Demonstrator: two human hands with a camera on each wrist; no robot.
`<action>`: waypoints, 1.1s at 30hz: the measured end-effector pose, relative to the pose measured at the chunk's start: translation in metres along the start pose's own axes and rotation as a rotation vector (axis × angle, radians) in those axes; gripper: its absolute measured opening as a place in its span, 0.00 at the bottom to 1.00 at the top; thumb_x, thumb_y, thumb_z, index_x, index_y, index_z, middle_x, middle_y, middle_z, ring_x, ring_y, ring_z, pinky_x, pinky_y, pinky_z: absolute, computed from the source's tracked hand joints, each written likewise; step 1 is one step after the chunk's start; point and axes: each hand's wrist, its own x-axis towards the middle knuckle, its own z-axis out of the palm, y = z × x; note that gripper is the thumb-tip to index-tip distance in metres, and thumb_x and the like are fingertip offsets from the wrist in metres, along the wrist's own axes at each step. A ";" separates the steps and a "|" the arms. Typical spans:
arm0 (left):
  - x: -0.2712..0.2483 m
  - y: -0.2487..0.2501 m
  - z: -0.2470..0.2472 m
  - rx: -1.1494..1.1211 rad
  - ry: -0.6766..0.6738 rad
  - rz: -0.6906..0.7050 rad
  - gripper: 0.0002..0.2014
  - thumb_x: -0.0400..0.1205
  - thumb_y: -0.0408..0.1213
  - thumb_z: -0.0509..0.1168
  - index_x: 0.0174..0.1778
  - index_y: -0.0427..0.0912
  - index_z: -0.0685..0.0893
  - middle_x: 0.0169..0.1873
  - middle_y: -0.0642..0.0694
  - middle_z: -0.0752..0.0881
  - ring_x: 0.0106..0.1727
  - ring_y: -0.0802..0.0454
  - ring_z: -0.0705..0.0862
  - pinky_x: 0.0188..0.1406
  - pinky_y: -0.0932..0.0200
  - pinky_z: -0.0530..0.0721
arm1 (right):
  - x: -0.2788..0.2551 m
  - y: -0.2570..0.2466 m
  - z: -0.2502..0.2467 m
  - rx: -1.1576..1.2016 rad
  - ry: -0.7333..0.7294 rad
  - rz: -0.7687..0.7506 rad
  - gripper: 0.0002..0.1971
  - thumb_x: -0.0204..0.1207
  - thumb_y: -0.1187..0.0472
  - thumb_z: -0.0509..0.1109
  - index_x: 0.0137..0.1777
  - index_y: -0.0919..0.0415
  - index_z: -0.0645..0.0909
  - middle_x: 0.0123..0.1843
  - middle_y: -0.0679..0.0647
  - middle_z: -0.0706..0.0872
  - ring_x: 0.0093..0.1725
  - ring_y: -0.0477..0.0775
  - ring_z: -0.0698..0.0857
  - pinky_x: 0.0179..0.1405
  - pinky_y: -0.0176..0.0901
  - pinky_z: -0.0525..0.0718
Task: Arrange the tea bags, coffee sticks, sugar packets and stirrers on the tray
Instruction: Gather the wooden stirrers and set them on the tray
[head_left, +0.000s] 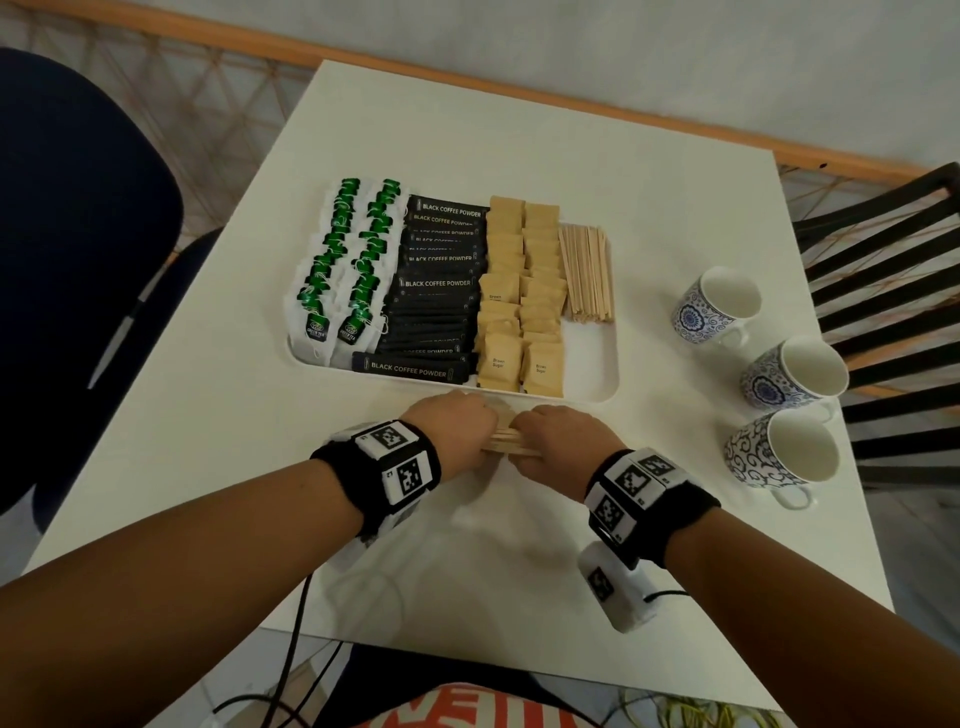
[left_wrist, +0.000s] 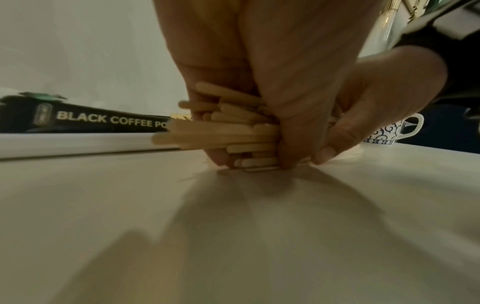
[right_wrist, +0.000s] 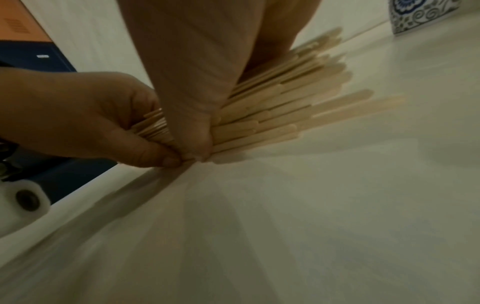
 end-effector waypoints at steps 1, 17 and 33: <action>0.001 0.001 -0.001 0.011 -0.013 -0.002 0.16 0.83 0.42 0.60 0.63 0.37 0.78 0.62 0.39 0.78 0.62 0.41 0.78 0.51 0.52 0.76 | -0.001 0.001 0.000 0.005 -0.009 -0.004 0.15 0.79 0.50 0.63 0.60 0.58 0.78 0.55 0.57 0.82 0.55 0.60 0.82 0.49 0.48 0.78; 0.008 0.013 0.007 -0.036 0.006 -0.083 0.15 0.84 0.46 0.58 0.61 0.41 0.77 0.61 0.42 0.80 0.62 0.43 0.78 0.53 0.51 0.77 | 0.010 -0.013 -0.006 -0.194 -0.037 -0.016 0.14 0.74 0.54 0.65 0.57 0.58 0.76 0.53 0.55 0.84 0.51 0.60 0.84 0.40 0.44 0.72; -0.004 -0.016 0.006 -0.700 0.161 0.104 0.07 0.80 0.34 0.61 0.50 0.47 0.70 0.37 0.49 0.77 0.38 0.49 0.76 0.38 0.55 0.73 | -0.042 0.000 -0.113 -0.180 0.107 0.053 0.36 0.63 0.19 0.46 0.50 0.43 0.82 0.43 0.42 0.85 0.45 0.45 0.83 0.44 0.44 0.83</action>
